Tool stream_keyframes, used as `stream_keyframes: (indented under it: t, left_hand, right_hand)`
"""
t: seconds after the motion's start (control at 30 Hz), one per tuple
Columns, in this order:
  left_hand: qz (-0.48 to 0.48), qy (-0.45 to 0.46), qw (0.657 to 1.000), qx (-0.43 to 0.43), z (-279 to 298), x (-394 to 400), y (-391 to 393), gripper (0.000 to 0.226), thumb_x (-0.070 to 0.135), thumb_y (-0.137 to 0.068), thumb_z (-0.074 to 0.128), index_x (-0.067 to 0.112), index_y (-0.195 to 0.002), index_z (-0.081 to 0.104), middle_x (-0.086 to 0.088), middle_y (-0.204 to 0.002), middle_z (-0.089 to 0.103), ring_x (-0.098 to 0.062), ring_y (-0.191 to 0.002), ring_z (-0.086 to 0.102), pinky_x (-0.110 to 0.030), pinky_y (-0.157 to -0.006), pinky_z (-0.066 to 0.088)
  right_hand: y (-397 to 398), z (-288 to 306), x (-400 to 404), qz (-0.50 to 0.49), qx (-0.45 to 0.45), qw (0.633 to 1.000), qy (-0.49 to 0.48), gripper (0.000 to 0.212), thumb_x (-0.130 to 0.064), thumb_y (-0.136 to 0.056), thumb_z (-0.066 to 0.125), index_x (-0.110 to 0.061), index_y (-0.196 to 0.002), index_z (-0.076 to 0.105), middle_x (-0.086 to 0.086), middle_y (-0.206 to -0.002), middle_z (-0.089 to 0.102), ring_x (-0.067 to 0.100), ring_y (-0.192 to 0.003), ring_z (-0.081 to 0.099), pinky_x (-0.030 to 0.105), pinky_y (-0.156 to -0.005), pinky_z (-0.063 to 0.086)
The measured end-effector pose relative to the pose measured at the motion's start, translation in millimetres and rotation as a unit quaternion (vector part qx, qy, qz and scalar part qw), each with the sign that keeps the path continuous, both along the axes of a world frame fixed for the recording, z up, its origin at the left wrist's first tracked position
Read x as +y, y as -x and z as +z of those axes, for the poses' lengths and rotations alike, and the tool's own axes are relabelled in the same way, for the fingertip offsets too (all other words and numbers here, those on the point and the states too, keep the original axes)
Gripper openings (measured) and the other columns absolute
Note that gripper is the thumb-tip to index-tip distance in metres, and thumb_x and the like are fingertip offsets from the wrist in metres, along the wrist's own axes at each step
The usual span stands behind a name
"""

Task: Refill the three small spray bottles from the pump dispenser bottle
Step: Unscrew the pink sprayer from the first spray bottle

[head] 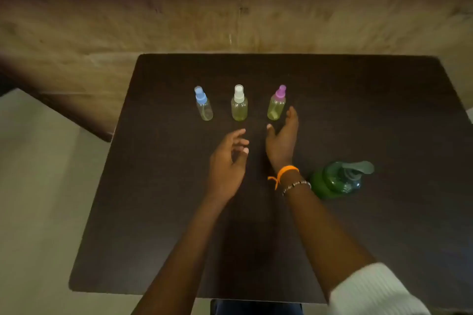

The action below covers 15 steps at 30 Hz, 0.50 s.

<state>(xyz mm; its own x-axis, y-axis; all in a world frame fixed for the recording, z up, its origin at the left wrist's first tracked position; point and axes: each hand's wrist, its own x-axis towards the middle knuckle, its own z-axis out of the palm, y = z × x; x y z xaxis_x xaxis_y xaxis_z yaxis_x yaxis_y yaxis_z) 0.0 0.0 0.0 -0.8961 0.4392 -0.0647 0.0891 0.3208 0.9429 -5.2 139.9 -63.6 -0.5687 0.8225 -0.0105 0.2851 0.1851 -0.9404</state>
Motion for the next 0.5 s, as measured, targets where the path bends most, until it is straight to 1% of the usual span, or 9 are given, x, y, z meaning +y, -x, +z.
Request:
stream_keyframes:
  t: [0.07, 0.1, 0.13, 0.2, 0.3, 0.33, 0.4, 0.47, 0.5]
  left_hand:
    - [0.013, 0.002, 1.0, -0.004, -5.7, 1.9, 8.7, 0.038, -0.001, -0.088, 0.053, 0.018, -0.121, 0.056, 0.011, -0.097, 0.062, 0.013, -0.084, 0.056, -0.004, -0.081, 0.041]
    - [0.017, 0.005, 1.0, -0.005, -10.4, 1.9, 12.0, 0.038, -0.001, -0.088, 0.053, 0.017, -0.121, 0.056, 0.01, -0.096, 0.062, 0.013, -0.084, 0.056, -0.004, -0.081, 0.041]
    - [0.022, 0.0, 1.0, -0.01, -14.1, 3.2, 16.5, 0.037, -0.001, -0.088, 0.053, 0.017, -0.12, 0.056, 0.009, -0.096, 0.062, 0.013, -0.084, 0.056, -0.003, -0.081, 0.04]
    - [0.033, -0.006, 0.999, -0.016, -19.6, 2.7, 19.0, 0.036, -0.001, -0.088, 0.052, 0.017, -0.119, 0.057, 0.008, -0.097, 0.063, 0.011, -0.084, 0.056, -0.003, -0.08, 0.04]
    - [0.042, -0.033, 0.998, -0.037, -19.3, 1.4, 21.6, 0.032, 0.002, -0.089, 0.053, 0.019, -0.116, 0.059, 0.007, -0.098, 0.064, 0.006, -0.087, 0.058, -0.007, -0.083, 0.042]
    - [0.04, -0.041, 0.997, -0.054, -19.1, 1.3, 21.2, 0.031, 0.004, -0.089, 0.055, 0.019, -0.116, 0.059, 0.008, -0.101, 0.065, 0.004, -0.09, 0.059, -0.01, -0.085, 0.043]
    - [0.012, -0.062, 0.995, -0.078, -19.0, 0.5, 16.1, 0.034, 0.008, -0.088, 0.059, 0.019, -0.12, 0.057, 0.004, -0.112, 0.064, 0.0, -0.102, 0.06, -0.016, -0.093, 0.045]
    - [-0.025, -0.09, 0.991, -0.099, -26.3, -0.7, 7.2, 0.042, 0.014, -0.083, 0.065, 0.025, -0.121, 0.054, 0.002, -0.122, 0.061, -0.006, -0.114, 0.057, -0.027, -0.099, 0.045]
    - [-0.038, -0.1, 0.989, -0.104, -30.7, -1.1, 2.9, 0.043, 0.016, -0.079, 0.067, 0.029, -0.119, 0.054, 0.004, -0.122, 0.061, -0.007, -0.114, 0.057, -0.031, -0.098, 0.047]
  right_hand:
    - [18.1, -3.6, 8.4, 0.01, 0.004, 1.0, -0.015, 0.078, 0.009, -0.078, 0.065, 0.003, -0.144, 0.024, 0.018, -0.148, 0.033, 0.028, -0.138, 0.032, 0.035, -0.115, 0.025]
    - [26.8, -7.5, 13.9, 0.011, 0.004, 1.0, -0.02, 0.078, 0.009, -0.076, 0.065, 0.002, -0.143, 0.027, 0.018, -0.145, 0.037, 0.029, -0.134, 0.037, 0.034, -0.113, 0.028]
    - [34.4, -7.8, 17.6, 0.006, 0.007, 1.0, -0.025, 0.073, 0.01, -0.075, 0.064, 0.001, -0.14, 0.032, 0.017, -0.139, 0.044, 0.029, -0.128, 0.043, 0.031, -0.109, 0.033]
    - [33.6, -13.1, 15.2, -0.011, 0.018, 0.999, -0.029, 0.058, 0.012, -0.077, 0.059, 0.001, -0.131, 0.043, 0.016, -0.123, 0.055, 0.028, -0.112, 0.054, 0.024, -0.096, 0.043]
    - [13.1, -8.1, -2.1, 0.0, 0.055, 0.999, 0.002, 0.044, 0.003, -0.08, 0.063, -0.003, -0.121, 0.048, 0.01, -0.107, 0.063, 0.021, -0.096, 0.061, 0.038, -0.088, 0.049]
    - [1.7, -7.1, -8.5, 0.02, 0.061, 0.998, 0.019, 0.043, 0.001, -0.08, 0.065, -0.005, -0.119, 0.049, 0.007, -0.104, 0.064, 0.018, -0.094, 0.063, 0.037, -0.086, 0.051]
    - [-26.3, -0.1, -22.5, 0.084, 0.07, 0.993, 0.032, 0.041, -0.003, -0.079, 0.068, -0.009, -0.116, 0.051, 0.002, -0.103, 0.065, 0.013, -0.093, 0.064, 0.026, -0.083, 0.052]
    - [-55.3, 1.3, -33.9, 0.154, 0.056, 0.986, 0.007, 0.038, -0.008, -0.079, 0.069, -0.01, -0.114, 0.054, -0.002, -0.103, 0.064, 0.008, -0.093, 0.063, 0.018, -0.081, 0.049]
    - [-67.4, 0.3, -37.9, 0.183, 0.044, 0.982, -0.01, 0.037, -0.011, -0.078, 0.069, -0.009, -0.113, 0.056, -0.003, -0.103, 0.064, 0.007, -0.092, 0.063, 0.017, -0.08, 0.049]
